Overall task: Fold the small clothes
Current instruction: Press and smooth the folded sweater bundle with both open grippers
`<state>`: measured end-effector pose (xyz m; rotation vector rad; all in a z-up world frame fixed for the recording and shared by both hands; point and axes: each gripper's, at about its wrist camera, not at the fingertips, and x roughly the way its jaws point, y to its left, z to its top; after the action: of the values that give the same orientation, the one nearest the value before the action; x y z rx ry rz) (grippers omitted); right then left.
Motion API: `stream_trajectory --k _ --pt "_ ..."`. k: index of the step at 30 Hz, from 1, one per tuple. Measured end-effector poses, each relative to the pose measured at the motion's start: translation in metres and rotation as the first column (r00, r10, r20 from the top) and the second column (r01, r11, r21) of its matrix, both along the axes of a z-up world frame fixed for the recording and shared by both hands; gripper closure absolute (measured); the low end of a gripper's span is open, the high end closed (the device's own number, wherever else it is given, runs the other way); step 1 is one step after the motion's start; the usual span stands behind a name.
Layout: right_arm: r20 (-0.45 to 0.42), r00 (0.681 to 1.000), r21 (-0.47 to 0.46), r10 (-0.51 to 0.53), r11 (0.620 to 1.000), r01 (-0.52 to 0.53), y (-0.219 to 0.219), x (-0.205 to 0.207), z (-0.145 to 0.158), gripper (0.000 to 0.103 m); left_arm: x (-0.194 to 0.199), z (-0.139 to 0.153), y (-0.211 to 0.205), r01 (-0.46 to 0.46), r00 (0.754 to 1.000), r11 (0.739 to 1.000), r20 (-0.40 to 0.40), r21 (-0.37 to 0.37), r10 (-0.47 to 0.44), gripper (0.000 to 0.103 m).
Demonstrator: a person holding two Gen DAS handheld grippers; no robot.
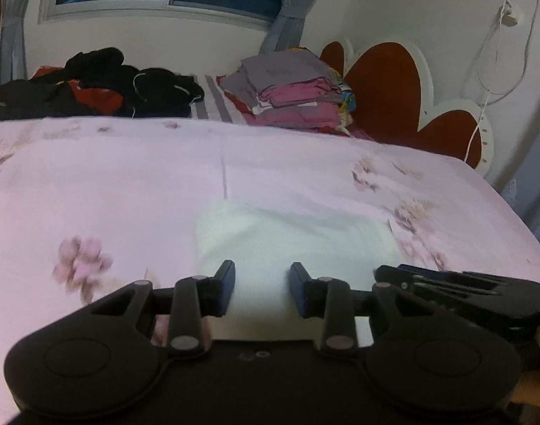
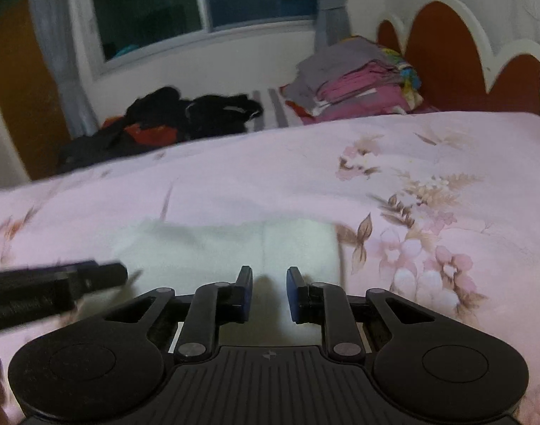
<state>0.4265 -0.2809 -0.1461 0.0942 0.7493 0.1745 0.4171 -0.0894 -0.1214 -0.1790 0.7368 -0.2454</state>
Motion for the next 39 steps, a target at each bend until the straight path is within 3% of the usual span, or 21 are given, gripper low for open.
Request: stream_trajectory --k 2,5,7,9,11,17,24,32,35,39 --pt "0.008 1.0 -0.041 0.002 0.999 -0.002 0.001 -0.007 -0.002 0.083 -0.017 -0.003 0.001 0.015 1.0 1.0 0.0 -0.002 -0.015 0.069" --pt "0.033 0.999 0.016 -0.027 1.0 0.027 -0.005 -0.021 0.012 0.082 -0.038 -0.005 0.0 0.033 0.999 0.999 0.013 0.014 -0.033 0.067" --pt "0.052 0.999 0.005 -0.015 1.0 0.015 -0.003 -0.038 0.018 0.082 -0.045 -0.008 -0.001 0.05 0.999 0.998 0.006 0.027 -0.05 0.063" --pt "-0.006 1.0 -0.074 0.024 0.997 -0.025 0.006 -0.047 0.005 0.083 -0.044 -0.014 -0.002 0.057 0.998 0.998 -0.021 0.03 -0.057 0.06" --pt "0.007 1.0 -0.13 0.024 0.991 -0.023 0.01 -0.052 -0.002 0.083 -0.043 -0.014 -0.001 0.06 0.998 0.998 -0.028 0.025 -0.059 0.06" --pt "0.019 1.0 -0.075 0.019 0.997 -0.017 0.011 -0.081 0.02 0.082 -0.058 -0.013 0.008 0.076 0.995 0.997 -0.067 -0.021 -0.077 0.061" --pt "-0.071 0.995 -0.136 0.073 0.987 -0.082 0.013 -0.116 -0.009 0.083 -0.067 -0.029 -0.001 0.06 0.991 0.998 -0.114 -0.025 -0.063 0.06" --pt "-0.056 0.993 -0.126 0.101 0.986 -0.107 -0.011 -0.13 -0.016 0.083 -0.072 -0.024 -0.016 0.022 0.992 0.999 -0.124 0.045 -0.016 0.056" --pt "-0.067 0.993 -0.069 0.099 0.992 -0.103 -0.026 -0.137 -0.018 0.082 -0.072 -0.021 -0.022 0.004 0.992 0.998 -0.13 0.068 0.005 0.053" --pt "-0.087 0.99 -0.045 0.11 0.992 -0.114 -0.035 -0.135 -0.015 0.073 -0.073 -0.018 -0.031 -0.002 0.991 0.995 -0.131 0.103 0.015 0.046"
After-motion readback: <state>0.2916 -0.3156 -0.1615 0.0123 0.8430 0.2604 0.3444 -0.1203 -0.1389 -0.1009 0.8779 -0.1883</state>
